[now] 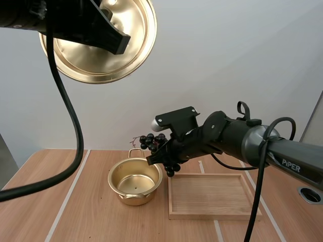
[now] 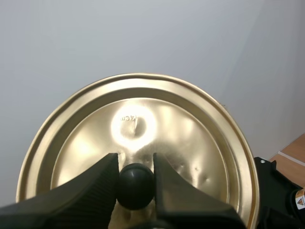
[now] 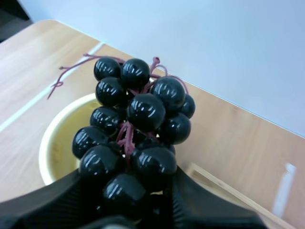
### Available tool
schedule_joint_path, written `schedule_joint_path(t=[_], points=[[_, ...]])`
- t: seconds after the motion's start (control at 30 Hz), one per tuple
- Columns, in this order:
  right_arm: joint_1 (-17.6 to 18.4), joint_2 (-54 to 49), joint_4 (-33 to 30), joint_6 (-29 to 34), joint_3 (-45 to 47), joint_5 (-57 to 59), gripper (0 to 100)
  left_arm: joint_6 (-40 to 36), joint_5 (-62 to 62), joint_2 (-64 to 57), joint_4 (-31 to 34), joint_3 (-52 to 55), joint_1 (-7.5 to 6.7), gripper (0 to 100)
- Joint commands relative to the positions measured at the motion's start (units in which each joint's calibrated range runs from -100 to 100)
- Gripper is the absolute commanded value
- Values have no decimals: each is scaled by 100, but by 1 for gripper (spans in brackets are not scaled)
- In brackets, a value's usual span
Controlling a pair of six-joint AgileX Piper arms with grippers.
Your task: Open the lid, put the grape in the pot, and close it
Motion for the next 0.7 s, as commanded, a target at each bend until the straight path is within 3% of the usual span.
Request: schedule_joint_path(t=[0.0,0.23,0.67], points=[[376,-61,-5,-63,-52,-570,0,-51,-129,-103,56,-48,-8,0],[710,496,-94,-63,-52,-979,0,-51,-129,-133,300,-48,-8,0],[710,1786,-345,-63,-363,-1672,0,-51,-129,-133,301,-48,0,0]])
